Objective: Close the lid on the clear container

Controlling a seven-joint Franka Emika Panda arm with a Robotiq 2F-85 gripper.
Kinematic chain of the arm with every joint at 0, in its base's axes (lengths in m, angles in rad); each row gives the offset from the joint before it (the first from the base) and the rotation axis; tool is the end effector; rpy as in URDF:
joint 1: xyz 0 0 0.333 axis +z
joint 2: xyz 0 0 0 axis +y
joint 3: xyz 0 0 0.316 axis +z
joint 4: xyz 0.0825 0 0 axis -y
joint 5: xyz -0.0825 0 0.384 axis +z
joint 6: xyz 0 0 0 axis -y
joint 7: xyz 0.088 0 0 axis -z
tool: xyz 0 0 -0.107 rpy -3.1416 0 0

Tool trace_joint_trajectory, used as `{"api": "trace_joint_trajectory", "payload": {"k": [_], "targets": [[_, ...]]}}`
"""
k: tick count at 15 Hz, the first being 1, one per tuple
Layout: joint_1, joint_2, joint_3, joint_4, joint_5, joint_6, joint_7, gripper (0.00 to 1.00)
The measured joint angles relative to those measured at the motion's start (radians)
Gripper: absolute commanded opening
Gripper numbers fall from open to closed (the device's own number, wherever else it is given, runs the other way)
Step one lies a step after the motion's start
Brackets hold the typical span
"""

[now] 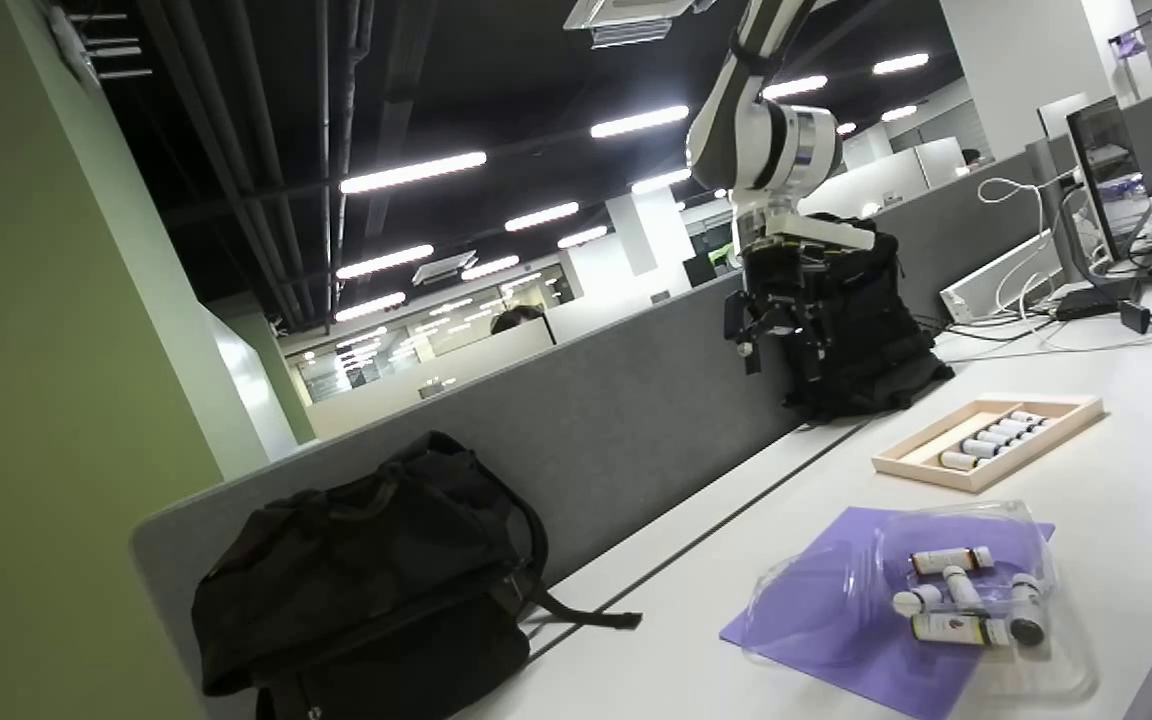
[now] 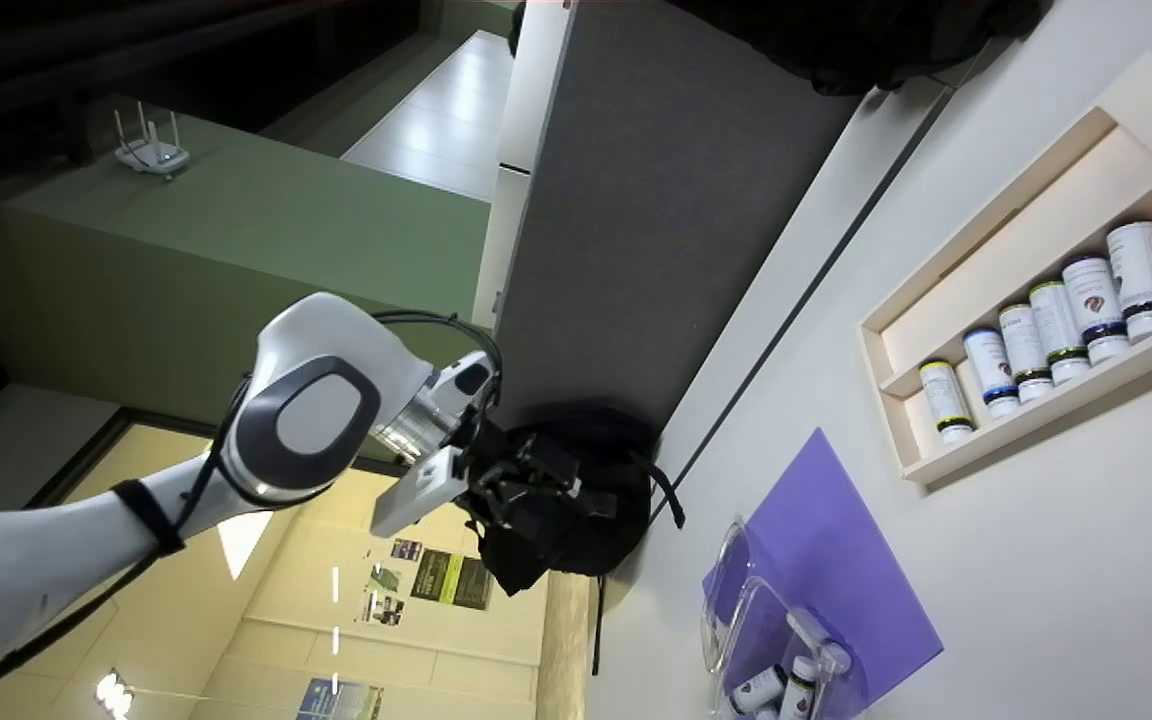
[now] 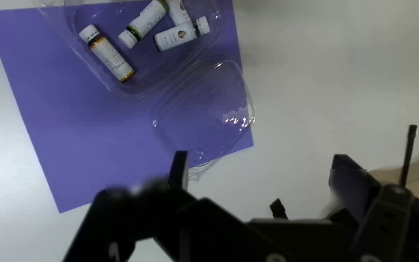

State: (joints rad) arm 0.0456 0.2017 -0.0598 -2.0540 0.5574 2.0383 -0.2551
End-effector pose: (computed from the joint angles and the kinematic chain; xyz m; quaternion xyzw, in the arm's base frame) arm 0.5623 0.0222 0.3300 -0.9683 0.0338 0.0722 0.2368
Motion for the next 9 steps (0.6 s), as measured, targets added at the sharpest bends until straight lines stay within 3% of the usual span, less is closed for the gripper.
{"api": "trace_joint_trajectory", "payload": {"k": [3,9], "targets": [[-0.008,0.076,0.002,0.069,-0.002,-0.016,0.001,1.00],[-0.008,0.071,0.006,0.078,-0.005,-0.027,0.012,1.00]]}}
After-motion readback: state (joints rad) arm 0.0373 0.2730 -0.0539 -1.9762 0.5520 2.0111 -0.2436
